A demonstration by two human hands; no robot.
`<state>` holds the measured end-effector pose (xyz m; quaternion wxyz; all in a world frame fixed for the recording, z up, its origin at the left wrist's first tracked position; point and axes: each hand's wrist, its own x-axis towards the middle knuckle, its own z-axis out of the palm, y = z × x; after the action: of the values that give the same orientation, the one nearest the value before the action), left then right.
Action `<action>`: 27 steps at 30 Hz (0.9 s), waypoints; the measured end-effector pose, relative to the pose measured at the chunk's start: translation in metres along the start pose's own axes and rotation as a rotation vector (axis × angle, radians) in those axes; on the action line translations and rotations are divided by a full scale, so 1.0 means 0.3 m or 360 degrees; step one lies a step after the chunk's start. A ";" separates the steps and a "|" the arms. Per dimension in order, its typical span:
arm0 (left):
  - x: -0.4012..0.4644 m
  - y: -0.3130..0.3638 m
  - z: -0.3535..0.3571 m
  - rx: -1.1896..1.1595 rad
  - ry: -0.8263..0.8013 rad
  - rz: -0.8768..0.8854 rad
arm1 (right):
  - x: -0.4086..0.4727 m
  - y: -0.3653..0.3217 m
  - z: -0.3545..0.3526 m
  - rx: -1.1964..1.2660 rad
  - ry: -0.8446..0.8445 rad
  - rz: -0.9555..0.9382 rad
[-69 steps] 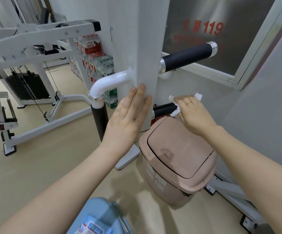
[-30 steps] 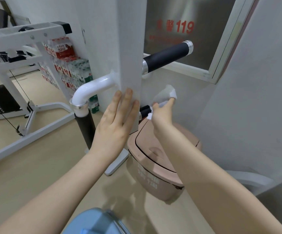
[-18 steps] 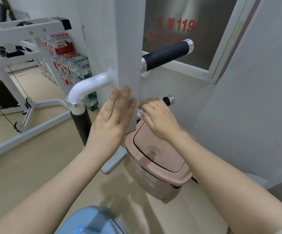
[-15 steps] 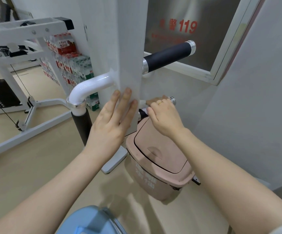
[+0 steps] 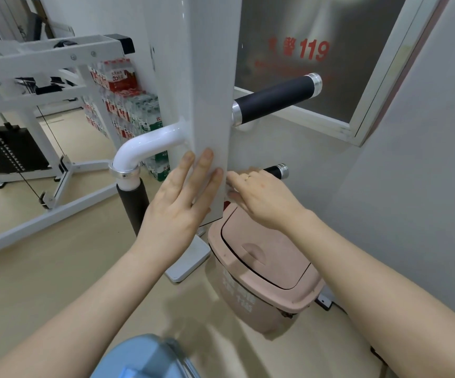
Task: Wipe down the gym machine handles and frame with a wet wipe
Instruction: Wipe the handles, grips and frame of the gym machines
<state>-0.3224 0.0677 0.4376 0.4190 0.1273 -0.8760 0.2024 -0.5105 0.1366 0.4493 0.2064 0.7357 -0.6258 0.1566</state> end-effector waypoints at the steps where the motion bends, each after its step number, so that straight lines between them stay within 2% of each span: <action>1: -0.001 -0.001 -0.001 0.0004 -0.0001 0.0002 | -0.014 0.018 0.009 -0.0013 0.0036 0.0068; 4: 0.000 0.004 0.000 -0.0011 0.0003 -0.0019 | -0.022 0.017 0.016 0.0109 0.0030 0.0401; 8: 0.001 0.003 0.002 -0.0027 -0.0010 -0.0011 | 0.018 -0.006 0.020 0.0012 -0.0124 0.0244; 13: 0.003 -0.007 -0.003 0.0037 -0.0003 0.0020 | 0.028 0.117 -0.037 0.0044 -0.0478 0.0593; 14: 0.004 -0.008 -0.001 0.0040 -0.0003 0.0024 | 0.020 0.137 -0.037 0.0017 -0.0480 0.0647; 17: 0.001 -0.013 0.007 0.0038 0.0013 0.0021 | -0.026 0.162 0.007 0.0163 -0.0237 0.0812; 23: 0.001 -0.016 0.014 0.0000 0.0010 0.0025 | 0.013 -0.009 0.028 0.1573 0.0401 0.1834; 25: 0.004 -0.019 0.015 0.0009 0.0013 0.0016 | 0.046 -0.068 0.028 0.1808 0.0550 0.1962; 27: 0.009 -0.024 0.015 -0.0009 0.0019 -0.0006 | 0.073 -0.130 0.041 0.1873 0.0537 0.1923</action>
<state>-0.3243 0.0589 0.4389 0.4250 0.1266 -0.8738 0.1998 -0.4688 0.1168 0.4450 -0.2372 0.2305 -0.6880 0.6459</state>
